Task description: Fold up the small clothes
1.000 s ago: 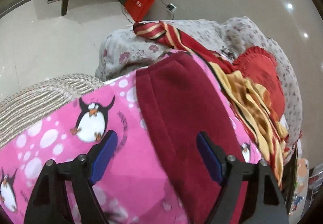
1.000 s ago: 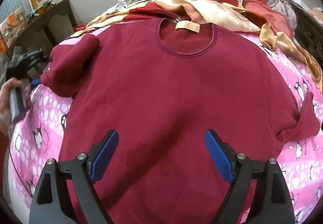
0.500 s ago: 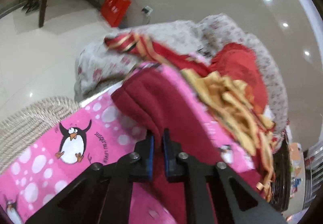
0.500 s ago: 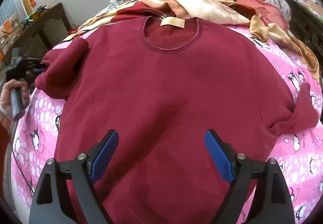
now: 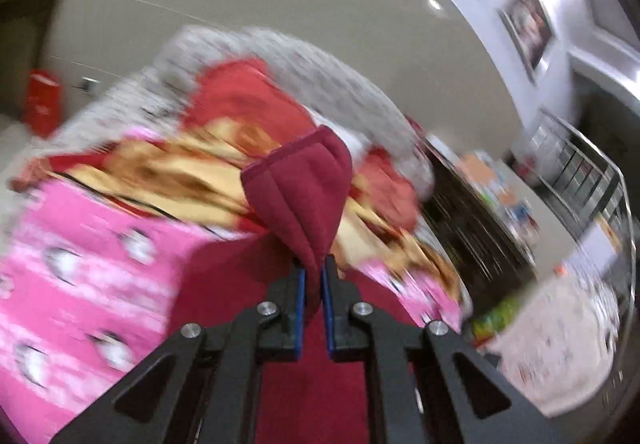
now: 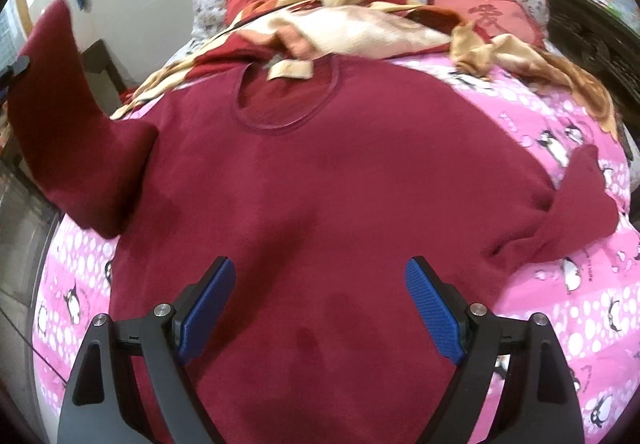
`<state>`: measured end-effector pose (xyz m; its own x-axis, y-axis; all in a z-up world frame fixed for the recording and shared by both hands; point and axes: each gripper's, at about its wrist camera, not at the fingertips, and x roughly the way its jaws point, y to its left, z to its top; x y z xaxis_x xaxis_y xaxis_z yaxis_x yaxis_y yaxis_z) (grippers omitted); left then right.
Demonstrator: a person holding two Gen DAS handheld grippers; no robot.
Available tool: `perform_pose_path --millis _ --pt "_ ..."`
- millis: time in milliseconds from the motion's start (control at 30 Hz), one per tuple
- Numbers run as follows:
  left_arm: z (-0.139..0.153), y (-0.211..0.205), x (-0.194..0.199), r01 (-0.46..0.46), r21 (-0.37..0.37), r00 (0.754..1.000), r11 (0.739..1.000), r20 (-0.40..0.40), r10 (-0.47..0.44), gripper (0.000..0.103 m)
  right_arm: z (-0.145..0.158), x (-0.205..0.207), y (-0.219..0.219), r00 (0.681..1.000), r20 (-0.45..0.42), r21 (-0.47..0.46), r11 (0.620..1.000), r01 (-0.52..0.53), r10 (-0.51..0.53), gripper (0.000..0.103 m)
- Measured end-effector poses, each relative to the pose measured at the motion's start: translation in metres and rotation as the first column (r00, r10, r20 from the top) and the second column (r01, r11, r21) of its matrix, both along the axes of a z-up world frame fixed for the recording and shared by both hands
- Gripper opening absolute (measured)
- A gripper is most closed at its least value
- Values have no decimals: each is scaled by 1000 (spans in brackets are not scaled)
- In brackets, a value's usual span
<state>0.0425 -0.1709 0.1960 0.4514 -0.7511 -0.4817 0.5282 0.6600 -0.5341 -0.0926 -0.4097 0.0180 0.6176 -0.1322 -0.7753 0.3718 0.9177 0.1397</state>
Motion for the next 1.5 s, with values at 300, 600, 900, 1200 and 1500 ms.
perform_pose_path --millis 300,600,900,1200,1500 --pt "-117 -149 -53 217 218 974 952 -117 -195 20 4 -32 -64 985 3 16 985 171 -171 102" --pt "-101 -110 -81 180 286 982 941 -1 -188 78 8 -37 -81 986 49 56 986 154 -157 102" --pt "-112 -14 -33 -160 427 985 890 129 115 90 -6 -12 -68 996 70 63 997 43 -48 95" --pt "-156 -1 -5 -196 494 977 847 21 213 89 -31 27 -48 997 -2 -43 996 -82 82 23" --pt "-166 -2 2 -209 499 969 841 -10 247 89 36 8 -65 982 188 -208 978 15 25 22"
